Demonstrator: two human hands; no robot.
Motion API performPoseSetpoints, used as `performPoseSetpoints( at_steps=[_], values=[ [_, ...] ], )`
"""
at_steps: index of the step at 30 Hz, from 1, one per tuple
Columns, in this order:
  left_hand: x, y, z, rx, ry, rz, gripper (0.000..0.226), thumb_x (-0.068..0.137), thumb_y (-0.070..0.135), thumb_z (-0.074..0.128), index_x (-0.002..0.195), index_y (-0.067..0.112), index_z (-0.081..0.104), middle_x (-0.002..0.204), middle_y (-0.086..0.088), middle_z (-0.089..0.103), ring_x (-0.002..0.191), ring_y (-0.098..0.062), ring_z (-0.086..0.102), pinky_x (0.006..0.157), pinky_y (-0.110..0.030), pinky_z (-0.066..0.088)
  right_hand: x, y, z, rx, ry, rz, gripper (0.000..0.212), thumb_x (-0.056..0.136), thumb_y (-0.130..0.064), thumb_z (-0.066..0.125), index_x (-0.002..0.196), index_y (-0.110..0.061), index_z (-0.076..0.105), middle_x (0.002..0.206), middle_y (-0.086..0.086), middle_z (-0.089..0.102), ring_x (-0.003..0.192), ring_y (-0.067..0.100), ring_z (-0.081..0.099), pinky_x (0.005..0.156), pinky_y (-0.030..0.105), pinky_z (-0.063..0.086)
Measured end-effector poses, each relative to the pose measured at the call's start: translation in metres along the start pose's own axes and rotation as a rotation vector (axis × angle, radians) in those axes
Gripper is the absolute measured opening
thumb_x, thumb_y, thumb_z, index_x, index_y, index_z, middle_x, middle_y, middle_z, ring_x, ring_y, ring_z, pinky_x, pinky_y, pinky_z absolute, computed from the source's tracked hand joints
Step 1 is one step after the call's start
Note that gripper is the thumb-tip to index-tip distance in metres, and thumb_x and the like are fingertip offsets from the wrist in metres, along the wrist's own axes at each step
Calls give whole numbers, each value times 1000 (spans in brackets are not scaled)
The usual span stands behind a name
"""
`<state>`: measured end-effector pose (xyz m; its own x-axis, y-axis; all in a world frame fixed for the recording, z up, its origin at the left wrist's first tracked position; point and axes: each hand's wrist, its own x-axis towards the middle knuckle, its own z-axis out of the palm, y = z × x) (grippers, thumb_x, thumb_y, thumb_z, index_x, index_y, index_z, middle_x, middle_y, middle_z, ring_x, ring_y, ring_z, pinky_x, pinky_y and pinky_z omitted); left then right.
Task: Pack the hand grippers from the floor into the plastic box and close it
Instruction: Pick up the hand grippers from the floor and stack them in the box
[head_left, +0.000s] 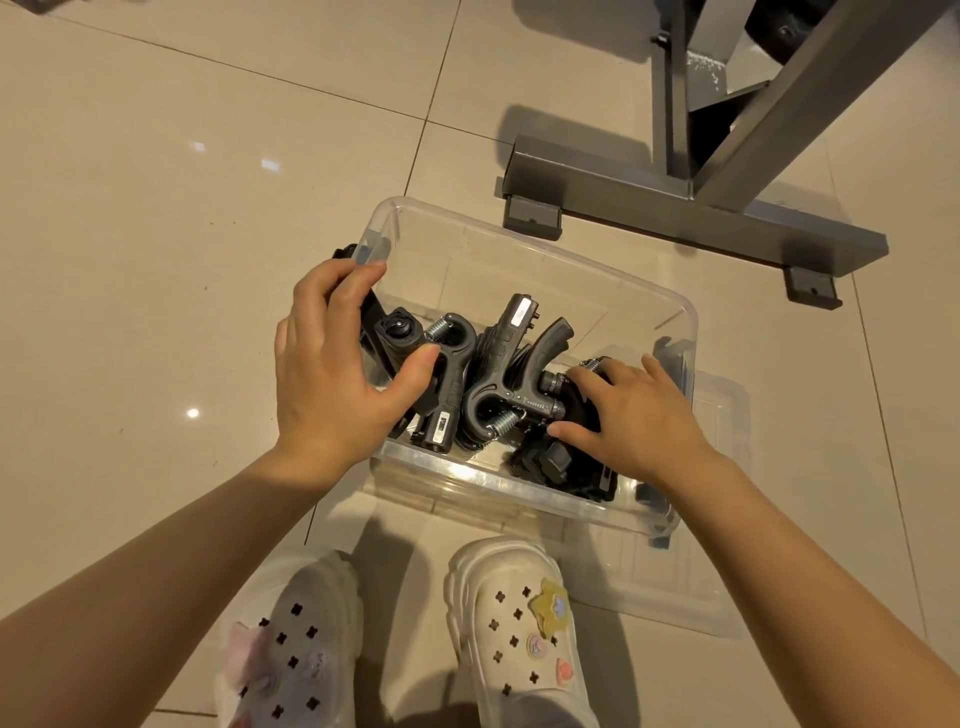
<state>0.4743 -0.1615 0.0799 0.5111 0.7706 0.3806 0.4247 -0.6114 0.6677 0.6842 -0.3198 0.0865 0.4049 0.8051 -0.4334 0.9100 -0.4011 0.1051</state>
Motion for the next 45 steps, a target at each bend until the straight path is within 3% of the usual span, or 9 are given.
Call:
performPoseSetpoints(
  at_steps=[8,13,26,31,34,37,40,42,45],
  values=[
    [1,0,1,2,13,12,59,80,50,52,128,17,41,128,-17,46,117,-24,44,90,-53,42,12,-5,6,120,70,12,66,84,-62,53,135,-21,43,149,3,33,137,27,27,114,47,18],
    [0,0,1,7,11,9,59,80,50,52,127,16,41,128,-17,45,117,-25,44,91,-50,41,7,-9,14,175,80,20,59,83,-59,55,127,-21,48,134,-1,50,124,28,43,106,44,31],
    [1,0,0,-30,16,28,58,80,48,54,127,16,40,126,-19,45,115,-26,45,88,-52,45,5,-18,11,74,127,74,52,90,-56,47,128,-21,46,132,-1,51,108,29,55,81,37,45],
    [0,0,1,-43,15,18,59,79,47,55,128,16,40,126,-18,44,116,-25,44,87,-50,46,3,-22,12,32,145,102,51,90,-56,46,129,-22,45,134,-2,50,117,28,51,92,39,38],
    [0,1,-3,-123,-3,-18,63,78,45,59,130,13,43,128,-15,42,118,-18,43,92,-40,47,0,-24,16,55,156,114,59,88,-57,49,135,-23,38,141,-1,44,126,29,43,99,42,34],
    [0,5,-10,-321,-20,-108,65,71,41,68,129,20,45,129,-6,41,119,-13,45,97,-28,44,-5,-30,4,273,224,-2,75,83,-56,58,145,-28,26,149,1,34,135,25,33,108,43,30],
    [0,12,-22,-498,-85,-139,73,65,32,76,129,32,40,134,-2,40,125,-19,45,101,-32,43,-7,-47,-26,569,258,-219,83,78,-56,64,147,-35,22,151,-6,31,138,15,29,111,40,30],
    [0,21,-30,-544,-132,-110,77,63,26,76,130,30,40,136,-2,36,129,-21,42,103,-31,42,-5,-58,-47,687,243,-305,87,75,-56,68,146,-40,20,151,-10,29,138,10,26,111,34,28],
    [3,32,-31,-481,-151,11,80,60,18,78,130,23,41,129,0,30,125,-5,40,100,-24,43,4,-62,-66,718,251,-336,90,74,-49,73,146,-42,19,150,-15,28,138,6,24,110,28,25]
  ],
)
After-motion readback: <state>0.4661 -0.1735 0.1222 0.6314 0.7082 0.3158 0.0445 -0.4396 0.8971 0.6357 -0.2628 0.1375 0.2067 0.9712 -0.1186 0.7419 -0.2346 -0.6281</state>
